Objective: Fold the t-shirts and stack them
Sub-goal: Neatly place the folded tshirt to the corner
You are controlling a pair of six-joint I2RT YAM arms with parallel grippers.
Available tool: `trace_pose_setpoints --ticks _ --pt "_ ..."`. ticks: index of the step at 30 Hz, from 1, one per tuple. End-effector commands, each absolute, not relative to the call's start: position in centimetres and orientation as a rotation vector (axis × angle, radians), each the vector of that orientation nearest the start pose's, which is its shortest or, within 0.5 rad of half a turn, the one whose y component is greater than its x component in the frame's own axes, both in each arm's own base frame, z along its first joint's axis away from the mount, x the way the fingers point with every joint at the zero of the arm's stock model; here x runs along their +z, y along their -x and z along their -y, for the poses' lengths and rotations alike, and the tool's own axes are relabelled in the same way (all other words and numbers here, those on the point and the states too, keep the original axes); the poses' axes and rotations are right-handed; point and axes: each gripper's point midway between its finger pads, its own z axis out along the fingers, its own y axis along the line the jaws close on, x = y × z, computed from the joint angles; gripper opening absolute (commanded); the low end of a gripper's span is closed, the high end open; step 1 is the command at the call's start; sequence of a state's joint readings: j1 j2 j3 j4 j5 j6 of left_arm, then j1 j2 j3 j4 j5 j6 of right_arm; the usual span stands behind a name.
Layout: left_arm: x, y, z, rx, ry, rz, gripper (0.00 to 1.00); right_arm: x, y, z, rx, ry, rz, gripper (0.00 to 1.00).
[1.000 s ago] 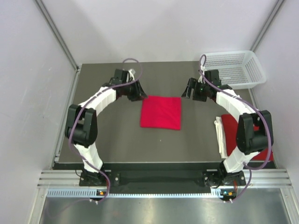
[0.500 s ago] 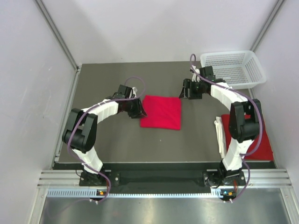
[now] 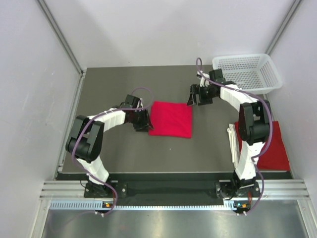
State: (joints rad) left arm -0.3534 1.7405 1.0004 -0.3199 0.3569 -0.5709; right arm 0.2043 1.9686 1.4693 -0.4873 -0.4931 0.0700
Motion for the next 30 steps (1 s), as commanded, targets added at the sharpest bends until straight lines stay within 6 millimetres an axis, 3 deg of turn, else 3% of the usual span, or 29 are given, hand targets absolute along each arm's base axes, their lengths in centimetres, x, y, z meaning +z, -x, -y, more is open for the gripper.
trace_pose_setpoints --ticks 1,3,5,6,7,11,22,30 --pt "3.9 -31.7 20.5 -0.771 0.120 -2.735 0.47 9.4 -44.5 -18.3 0.777 0.427 -2.451 0.83" --pt "3.0 -31.4 20.3 -0.753 0.126 -2.761 0.46 8.9 -44.4 -18.3 0.784 0.433 -2.462 0.85" --pt "2.2 -31.3 19.8 -0.707 0.138 -2.788 0.34 8.3 -44.5 -18.3 0.783 0.429 -2.477 0.85" --pt "1.4 -31.9 18.8 -0.608 0.156 -2.798 0.18 8.2 -44.5 -18.3 0.785 0.429 -2.481 0.86" --pt "0.8 -31.4 17.9 -0.536 0.173 -2.840 0.14 8.2 -44.4 -18.5 0.803 0.429 -2.482 0.86" --pt "-0.4 -32.7 14.4 -0.269 0.209 -2.872 0.00 7.9 -44.0 -18.9 0.826 0.425 -2.497 0.89" --pt "-1.6 -36.0 10.9 -0.145 0.330 -2.873 0.00 6.5 -44.6 -19.7 0.847 0.375 -2.521 0.95" --pt "-0.2 -39.2 11.1 -0.179 0.310 -2.805 0.01 3.5 -44.6 -20.1 0.880 0.392 -2.594 0.96"
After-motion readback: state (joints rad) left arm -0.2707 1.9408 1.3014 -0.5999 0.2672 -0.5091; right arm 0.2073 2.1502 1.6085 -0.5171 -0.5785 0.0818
